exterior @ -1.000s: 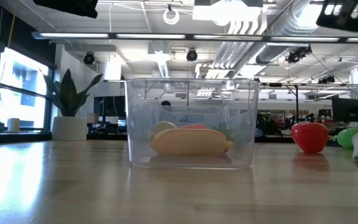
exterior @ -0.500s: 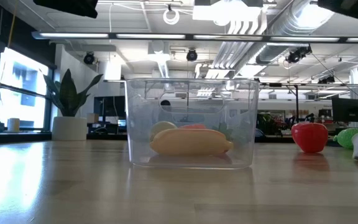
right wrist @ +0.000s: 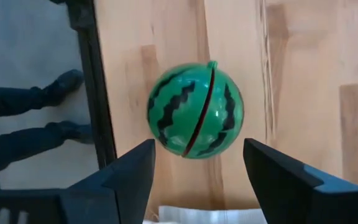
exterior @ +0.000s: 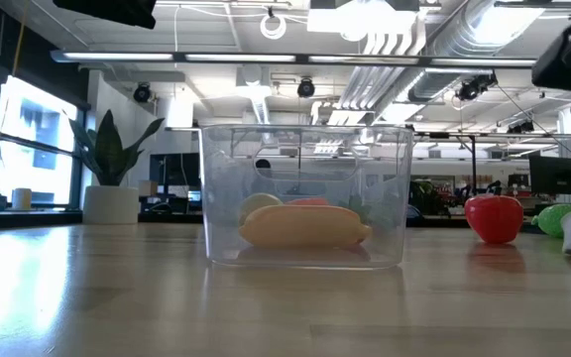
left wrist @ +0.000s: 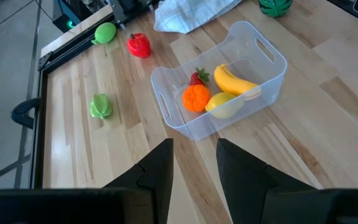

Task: Pick and placing Produce into tupperware
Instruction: Put the watermelon into the transparent bin

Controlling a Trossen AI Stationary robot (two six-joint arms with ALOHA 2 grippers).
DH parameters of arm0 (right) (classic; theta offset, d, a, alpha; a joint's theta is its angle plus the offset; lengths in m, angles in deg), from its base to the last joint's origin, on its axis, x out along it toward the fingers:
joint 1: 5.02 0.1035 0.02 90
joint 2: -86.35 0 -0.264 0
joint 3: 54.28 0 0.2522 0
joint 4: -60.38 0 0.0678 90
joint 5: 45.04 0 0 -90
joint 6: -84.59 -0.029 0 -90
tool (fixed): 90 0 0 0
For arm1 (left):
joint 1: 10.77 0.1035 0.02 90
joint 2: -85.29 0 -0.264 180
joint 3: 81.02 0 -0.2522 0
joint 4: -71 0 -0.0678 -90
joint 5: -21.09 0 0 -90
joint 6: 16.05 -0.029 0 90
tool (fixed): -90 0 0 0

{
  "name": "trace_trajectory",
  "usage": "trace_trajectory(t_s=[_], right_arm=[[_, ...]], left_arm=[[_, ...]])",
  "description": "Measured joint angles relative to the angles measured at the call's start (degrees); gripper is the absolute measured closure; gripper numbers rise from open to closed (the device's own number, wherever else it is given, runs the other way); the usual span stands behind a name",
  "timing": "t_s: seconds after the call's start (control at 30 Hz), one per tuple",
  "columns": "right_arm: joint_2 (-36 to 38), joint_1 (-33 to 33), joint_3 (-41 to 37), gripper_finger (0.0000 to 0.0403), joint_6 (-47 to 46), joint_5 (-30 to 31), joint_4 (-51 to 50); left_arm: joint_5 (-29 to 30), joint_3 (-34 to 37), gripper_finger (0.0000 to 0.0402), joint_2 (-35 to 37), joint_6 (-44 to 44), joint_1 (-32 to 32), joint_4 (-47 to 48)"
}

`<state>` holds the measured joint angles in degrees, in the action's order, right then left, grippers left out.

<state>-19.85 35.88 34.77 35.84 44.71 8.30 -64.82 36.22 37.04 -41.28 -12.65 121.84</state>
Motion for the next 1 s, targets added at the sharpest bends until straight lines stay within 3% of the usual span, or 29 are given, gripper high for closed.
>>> trace_trajectory(t_s=[0.63,1.0], right_arm=[[-4.27,-2.40,0.02,0.0166,-2.07,-2.21,4.77],[-4.27,-2.65,0.02,0.0166,-5.20,-0.24,8.73]], left_arm=[[0.00,0.00,0.0291,0.00,0.00,0.00,-0.02],[-0.01,0.00,0.0291,0.00,-0.01,-0.01,-0.02]])
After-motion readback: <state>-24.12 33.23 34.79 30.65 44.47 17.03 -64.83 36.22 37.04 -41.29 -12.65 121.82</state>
